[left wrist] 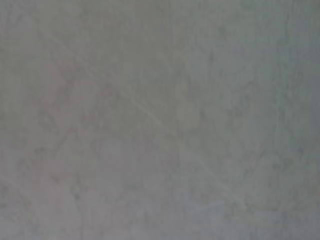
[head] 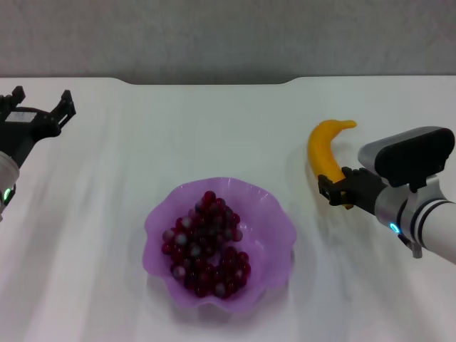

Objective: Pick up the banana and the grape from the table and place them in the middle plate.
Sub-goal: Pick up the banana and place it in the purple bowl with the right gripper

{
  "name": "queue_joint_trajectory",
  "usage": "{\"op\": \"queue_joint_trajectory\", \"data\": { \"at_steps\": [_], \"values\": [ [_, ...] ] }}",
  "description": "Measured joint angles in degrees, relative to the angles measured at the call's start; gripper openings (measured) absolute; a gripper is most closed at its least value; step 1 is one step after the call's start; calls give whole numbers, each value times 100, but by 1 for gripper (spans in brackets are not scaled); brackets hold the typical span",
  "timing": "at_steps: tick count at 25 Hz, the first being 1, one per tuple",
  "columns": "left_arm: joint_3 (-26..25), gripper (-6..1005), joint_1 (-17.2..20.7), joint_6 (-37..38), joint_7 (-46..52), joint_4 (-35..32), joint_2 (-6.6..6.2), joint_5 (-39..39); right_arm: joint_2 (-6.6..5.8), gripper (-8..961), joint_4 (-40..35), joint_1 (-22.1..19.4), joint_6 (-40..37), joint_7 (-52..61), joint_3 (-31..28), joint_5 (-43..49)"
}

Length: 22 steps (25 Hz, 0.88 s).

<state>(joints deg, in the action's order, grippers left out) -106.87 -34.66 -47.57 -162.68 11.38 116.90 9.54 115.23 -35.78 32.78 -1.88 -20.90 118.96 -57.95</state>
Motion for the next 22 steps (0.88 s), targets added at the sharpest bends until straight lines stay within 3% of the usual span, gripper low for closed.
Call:
{"op": "queue_joint_trajectory", "data": {
  "at_steps": [4,9,14,22],
  "values": [
    [-2,886,60,10,0,9,-8,4,-1,478,-294,-50,121,-336,-4,7],
    [-33,887,118,16,0,10,-34,7,-2,478,-1404,-530,520,-1045,-194,13],
    [-21,887,135,20,0,26,-33,10,5,477,-2009,-875,706,-1476,-628,80],
    [-25,887,130,29,0,32,-39,13,25,477,-3310,-1469,1277,-1408,-962,1050]
  ]
}}
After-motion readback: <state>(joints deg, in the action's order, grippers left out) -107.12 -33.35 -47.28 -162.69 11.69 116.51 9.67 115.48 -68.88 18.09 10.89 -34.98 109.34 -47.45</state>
